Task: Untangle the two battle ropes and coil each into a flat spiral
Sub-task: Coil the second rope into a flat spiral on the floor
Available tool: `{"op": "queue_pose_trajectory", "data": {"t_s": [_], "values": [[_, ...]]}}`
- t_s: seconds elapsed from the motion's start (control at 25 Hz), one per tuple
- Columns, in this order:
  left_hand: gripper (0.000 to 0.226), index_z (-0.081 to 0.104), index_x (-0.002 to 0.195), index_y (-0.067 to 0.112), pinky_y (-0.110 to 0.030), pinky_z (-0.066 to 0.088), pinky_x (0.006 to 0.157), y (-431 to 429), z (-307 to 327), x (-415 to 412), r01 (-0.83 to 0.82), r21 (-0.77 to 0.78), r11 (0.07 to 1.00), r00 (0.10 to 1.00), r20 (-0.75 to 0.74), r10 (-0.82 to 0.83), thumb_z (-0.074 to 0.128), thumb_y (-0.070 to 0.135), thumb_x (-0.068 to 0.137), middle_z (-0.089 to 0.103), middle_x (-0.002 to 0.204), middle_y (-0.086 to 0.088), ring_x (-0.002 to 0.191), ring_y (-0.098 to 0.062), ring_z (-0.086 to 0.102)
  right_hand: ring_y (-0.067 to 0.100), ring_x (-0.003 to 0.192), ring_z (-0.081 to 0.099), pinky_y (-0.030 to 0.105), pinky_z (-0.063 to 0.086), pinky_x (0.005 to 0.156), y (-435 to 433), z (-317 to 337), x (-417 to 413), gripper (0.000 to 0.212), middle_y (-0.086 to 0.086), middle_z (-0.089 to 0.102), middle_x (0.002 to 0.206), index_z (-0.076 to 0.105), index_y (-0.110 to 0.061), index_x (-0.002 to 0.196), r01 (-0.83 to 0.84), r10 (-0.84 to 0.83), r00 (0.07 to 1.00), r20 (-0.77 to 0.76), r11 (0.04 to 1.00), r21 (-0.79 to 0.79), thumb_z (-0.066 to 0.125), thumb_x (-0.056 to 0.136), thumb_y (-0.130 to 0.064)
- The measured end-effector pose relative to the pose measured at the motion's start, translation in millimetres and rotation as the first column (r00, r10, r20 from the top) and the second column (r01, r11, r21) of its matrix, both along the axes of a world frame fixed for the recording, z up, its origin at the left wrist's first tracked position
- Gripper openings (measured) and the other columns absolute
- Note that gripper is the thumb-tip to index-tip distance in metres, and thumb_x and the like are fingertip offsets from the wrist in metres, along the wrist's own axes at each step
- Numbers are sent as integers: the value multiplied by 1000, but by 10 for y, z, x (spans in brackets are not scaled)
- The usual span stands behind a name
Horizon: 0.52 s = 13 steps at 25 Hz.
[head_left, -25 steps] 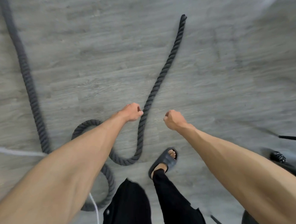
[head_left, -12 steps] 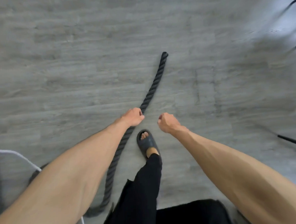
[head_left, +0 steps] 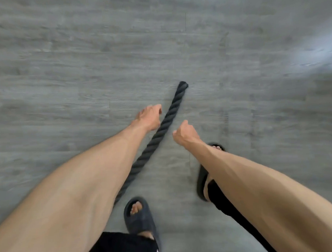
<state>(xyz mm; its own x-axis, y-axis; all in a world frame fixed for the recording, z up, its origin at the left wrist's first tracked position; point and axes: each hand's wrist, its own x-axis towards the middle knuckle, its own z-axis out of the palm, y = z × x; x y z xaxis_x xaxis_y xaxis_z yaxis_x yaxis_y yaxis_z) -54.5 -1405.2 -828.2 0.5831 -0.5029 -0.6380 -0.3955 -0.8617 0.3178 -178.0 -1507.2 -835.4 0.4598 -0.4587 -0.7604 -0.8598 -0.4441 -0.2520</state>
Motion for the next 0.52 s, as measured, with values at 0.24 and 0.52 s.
{"op": "queue_pose_trajectory", "data": {"t_s": [0.24, 0.52], "values": [[70, 43, 145, 28, -47, 36, 107, -1091, -1395, 653, 417, -27, 909, 869, 306, -389, 61, 1, 84, 33, 149, -14, 137, -33, 33, 40, 126, 55, 50, 52, 99, -557, -1517, 778, 86, 24, 48, 142, 29, -4, 144, 115, -113, 993, 27, 991, -73, 63, 88, -59], [48, 48, 136, 12, -55, 9, 121, -987, -1959, 1148, 562, 135, 816, 613, 594, -520, 55, 9, 89, 22, 161, -16, 151, -33, 12, 40, 129, 44, 46, 41, 102, -573, -2060, 1219, 55, 19, 42, 138, 34, -7, 140, -98, 159, 950, 269, 969, -229, 61, 93, -18]]}}
